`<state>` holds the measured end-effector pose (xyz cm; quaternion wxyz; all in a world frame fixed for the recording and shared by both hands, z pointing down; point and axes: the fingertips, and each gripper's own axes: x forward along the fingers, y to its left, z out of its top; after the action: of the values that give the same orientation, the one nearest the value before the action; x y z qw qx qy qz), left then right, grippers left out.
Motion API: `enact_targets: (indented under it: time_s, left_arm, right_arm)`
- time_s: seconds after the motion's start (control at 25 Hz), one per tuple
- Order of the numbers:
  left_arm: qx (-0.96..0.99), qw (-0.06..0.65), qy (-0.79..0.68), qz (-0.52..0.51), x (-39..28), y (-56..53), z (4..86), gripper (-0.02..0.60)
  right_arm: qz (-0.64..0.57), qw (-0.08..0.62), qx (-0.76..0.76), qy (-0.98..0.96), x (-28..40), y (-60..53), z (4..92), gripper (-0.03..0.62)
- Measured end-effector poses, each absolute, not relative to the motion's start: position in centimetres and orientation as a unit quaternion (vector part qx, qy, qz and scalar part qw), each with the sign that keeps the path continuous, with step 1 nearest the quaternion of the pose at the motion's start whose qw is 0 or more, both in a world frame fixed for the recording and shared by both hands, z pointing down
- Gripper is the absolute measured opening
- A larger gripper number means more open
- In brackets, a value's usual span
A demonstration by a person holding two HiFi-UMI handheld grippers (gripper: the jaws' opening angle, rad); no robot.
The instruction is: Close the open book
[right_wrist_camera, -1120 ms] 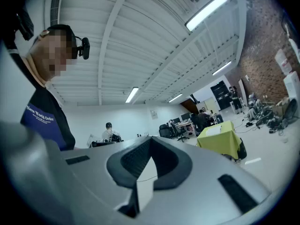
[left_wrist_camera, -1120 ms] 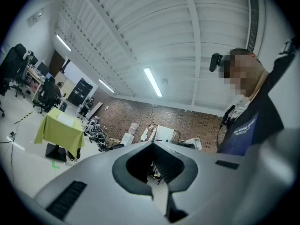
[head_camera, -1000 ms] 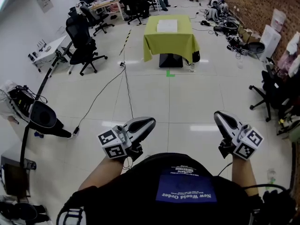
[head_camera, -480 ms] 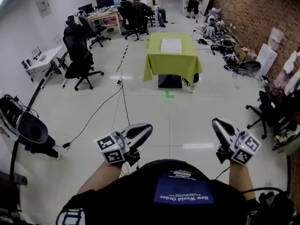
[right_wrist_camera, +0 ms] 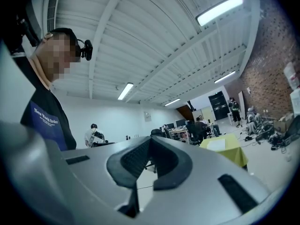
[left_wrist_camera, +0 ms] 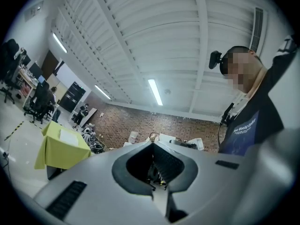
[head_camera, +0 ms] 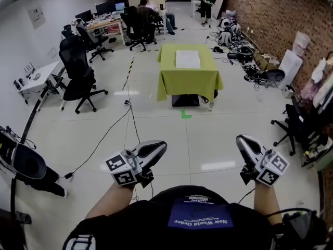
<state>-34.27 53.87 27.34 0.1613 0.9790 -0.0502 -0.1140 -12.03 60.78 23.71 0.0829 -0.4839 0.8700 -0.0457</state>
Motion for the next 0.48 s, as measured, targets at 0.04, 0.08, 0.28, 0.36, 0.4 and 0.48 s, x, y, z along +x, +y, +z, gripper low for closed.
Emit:
enact_targets:
  time_s: [0.04,0.08,0.28,0.36,0.4,0.48]
  left_arm:
    - [0.979,0.165,-0.05,-0.113,-33.6,53.1,27.5,0.008]
    - [0.978,0.167,-0.051,-0.111,-33.0,52.4,27.7,0.006]
    - [0.978,0.161,-0.075,-0.107,-29.0,48.4,28.4,0.006]
    - [0.978,0.151,-0.09,-0.109,-26.8,46.7,28.0,0.008]
    - [0.978,0.148,-0.098,-0.111,-25.6,46.0,27.7,0.008]
    - [0.977,0.142,-0.113,-0.115,-23.2,44.9,26.9,0.008]
  right_arm:
    - [-0.05,0.083,-0.485,0.869,-11.3,60.0,23.9,-0.012]
    - [-0.053,0.083,-0.485,0.869,-10.6,59.1,24.2,-0.012]
    - [-0.052,0.092,-0.465,0.879,-6.3,54.2,25.4,-0.012]
    - [-0.049,0.098,-0.45,0.886,-3.9,51.7,25.3,-0.012]
    - [-0.05,0.1,-0.443,0.89,-2.6,50.4,25.0,-0.012]
    - [-0.05,0.1,-0.425,0.898,-0.2,48.3,24.3,-0.012]
